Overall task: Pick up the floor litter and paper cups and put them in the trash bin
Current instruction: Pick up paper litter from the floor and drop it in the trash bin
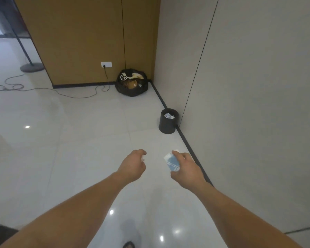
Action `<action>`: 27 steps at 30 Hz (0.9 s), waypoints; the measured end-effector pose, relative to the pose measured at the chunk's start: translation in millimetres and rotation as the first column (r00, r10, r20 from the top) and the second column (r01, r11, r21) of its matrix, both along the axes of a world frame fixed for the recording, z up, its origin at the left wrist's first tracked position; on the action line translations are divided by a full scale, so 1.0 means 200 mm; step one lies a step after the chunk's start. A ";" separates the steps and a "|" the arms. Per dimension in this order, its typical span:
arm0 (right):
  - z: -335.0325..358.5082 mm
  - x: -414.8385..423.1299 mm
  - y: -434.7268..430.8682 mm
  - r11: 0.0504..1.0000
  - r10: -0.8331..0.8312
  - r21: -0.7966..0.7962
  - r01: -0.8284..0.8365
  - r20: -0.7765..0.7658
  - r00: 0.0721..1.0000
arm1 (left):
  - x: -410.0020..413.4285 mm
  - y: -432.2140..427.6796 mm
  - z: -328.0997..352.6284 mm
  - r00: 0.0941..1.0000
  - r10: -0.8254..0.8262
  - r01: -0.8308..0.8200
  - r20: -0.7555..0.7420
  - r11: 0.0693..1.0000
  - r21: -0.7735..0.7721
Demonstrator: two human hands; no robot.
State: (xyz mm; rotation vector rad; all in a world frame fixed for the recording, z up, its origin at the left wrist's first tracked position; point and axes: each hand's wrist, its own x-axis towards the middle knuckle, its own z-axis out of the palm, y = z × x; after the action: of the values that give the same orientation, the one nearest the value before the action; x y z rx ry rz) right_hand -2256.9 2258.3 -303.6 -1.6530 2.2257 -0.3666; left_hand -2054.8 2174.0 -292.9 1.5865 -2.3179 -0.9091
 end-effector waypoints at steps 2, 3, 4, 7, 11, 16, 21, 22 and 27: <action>0.03 -0.05 -0.20 0.999 -0.025 -0.021 0.025 0.006 1.000 | -0.07 -0.22 0.03 1.000 -0.018 0.018 0.001 1.000 -0.017; 0.03 -0.08 -0.30 0.999 -0.038 -0.026 0.038 0.015 0.999 | -0.10 -0.33 0.04 1.000 -0.014 0.014 0.000 1.000 -0.024; 0.04 -0.10 -0.38 0.999 -0.045 -0.019 0.046 0.024 0.999 | -0.14 -0.43 0.05 1.000 -0.015 0.015 0.001 1.000 -0.023; 0.01 -0.23 -0.59 0.999 -0.050 -0.012 0.051 0.046 0.998 | -0.29 -0.68 0.05 0.999 -0.043 0.043 0.001 0.999 -0.002; -0.04 -0.49 -0.97 0.997 -0.074 0.001 0.074 0.035 0.997 | -0.58 -1.05 0.03 0.998 -0.061 0.061 -0.007 0.998 0.000; -0.06 -0.84 -1.48 0.998 -0.062 0.009 0.061 0.067 0.996 | -0.93 -1.48 0.04 0.998 -0.053 0.053 0.017 0.999 0.007; -0.03 -1.15 -1.94 1.000 -0.019 -0.008 0.020 0.081 0.996 | -1.21 -1.90 0.08 1.000 0.001 -0.001 0.006 1.000 -0.004; -0.02 -1.20 -2.03 1.000 -0.026 0.001 0.026 0.079 0.997 | -1.26 -1.97 0.08 1.000 0.001 -0.001 0.006 1.000 0.004; -0.07 -1.40 -2.44 0.998 -0.030 0.053 0.025 0.100 0.995 | -1.46 -2.38 0.02 1.000 0.013 -0.014 0.026 0.998 0.063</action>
State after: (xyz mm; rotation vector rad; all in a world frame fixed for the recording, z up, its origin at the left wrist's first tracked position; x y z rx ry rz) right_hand -2536.9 1771.0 -318.5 -1.5439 2.1678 -0.3877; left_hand -2347.3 1697.2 -289.9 1.6455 -2.3143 -0.9735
